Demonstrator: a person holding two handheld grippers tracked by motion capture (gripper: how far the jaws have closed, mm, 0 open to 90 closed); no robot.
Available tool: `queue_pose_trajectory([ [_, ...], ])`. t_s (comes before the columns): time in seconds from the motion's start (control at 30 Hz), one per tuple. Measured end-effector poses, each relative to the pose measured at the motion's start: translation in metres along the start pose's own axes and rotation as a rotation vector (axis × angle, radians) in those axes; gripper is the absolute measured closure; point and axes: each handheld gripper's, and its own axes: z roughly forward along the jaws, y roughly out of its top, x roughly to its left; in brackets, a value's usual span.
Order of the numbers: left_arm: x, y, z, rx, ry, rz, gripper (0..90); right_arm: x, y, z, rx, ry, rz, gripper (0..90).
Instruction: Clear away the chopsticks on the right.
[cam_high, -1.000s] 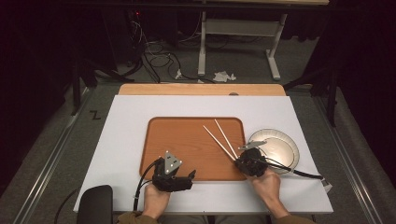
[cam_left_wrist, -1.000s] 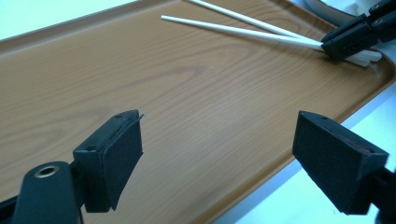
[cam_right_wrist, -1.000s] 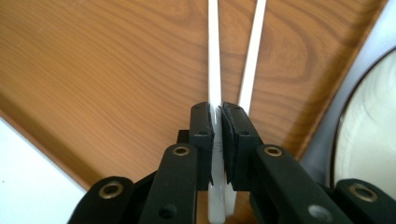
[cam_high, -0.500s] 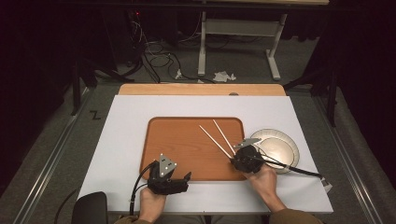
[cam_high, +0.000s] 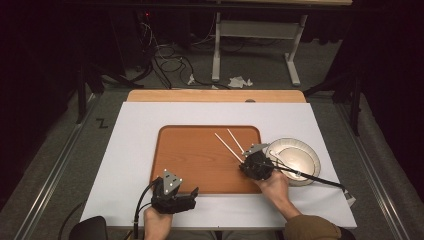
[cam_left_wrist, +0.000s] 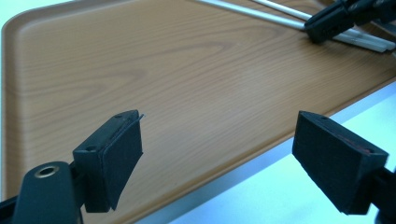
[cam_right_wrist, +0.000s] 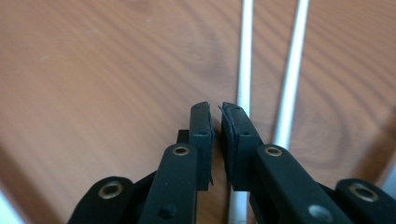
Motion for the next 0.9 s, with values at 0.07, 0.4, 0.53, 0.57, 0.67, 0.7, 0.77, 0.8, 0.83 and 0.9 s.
queue_pose_trajectory([
  [0.07,0.0,-0.001,-0.002,-0.003,0.002,-0.006,16.3,-0.003,0.001,0.001,0.001,-0.013,0.0,84.1],
  [0.4,-0.001,-0.006,-0.01,-0.024,0.013,0.003,16.3,-0.011,0.005,0.004,0.005,-0.018,0.005,83.3],
  [0.53,-0.002,-0.006,-0.01,-0.023,0.011,0.004,16.3,-0.011,0.006,0.004,0.008,-0.018,0.004,83.0],
  [0.57,-0.002,-0.006,-0.01,-0.021,0.004,0.005,16.3,-0.011,0.005,0.004,0.006,-0.019,0.005,81.3],
  [0.67,-0.003,-0.006,-0.009,-0.018,0.003,0.006,16.3,-0.01,0.005,0.003,0.005,-0.016,0.01,77.6],
  [0.7,-0.004,-0.006,-0.009,-0.014,0.0,0.009,16.3,-0.009,0.004,0.002,-0.005,-0.017,0.01,73.9],
  [0.77,-0.004,-0.006,-0.008,-0.018,-0.001,0.011,16.3,-0.008,0.004,0.001,-0.019,-0.02,0.01,72.9],
  [0.8,-0.004,-0.006,-0.008,-0.014,-0.005,0.015,16.3,-0.008,0.004,-0.003,-0.04,-0.019,0.009,71.3],
  [0.83,-0.004,-0.006,-0.008,-0.014,-0.005,0.015,16.3,-0.008,0.004,-0.003,-0.04,-0.019,0.009,71.3],
  [0.9,-0.005,-0.005,-0.006,-0.007,-0.008,0.016,16.3,-0.008,0.004,-0.008,-0.063,-0.015,0.006,69.3],
])
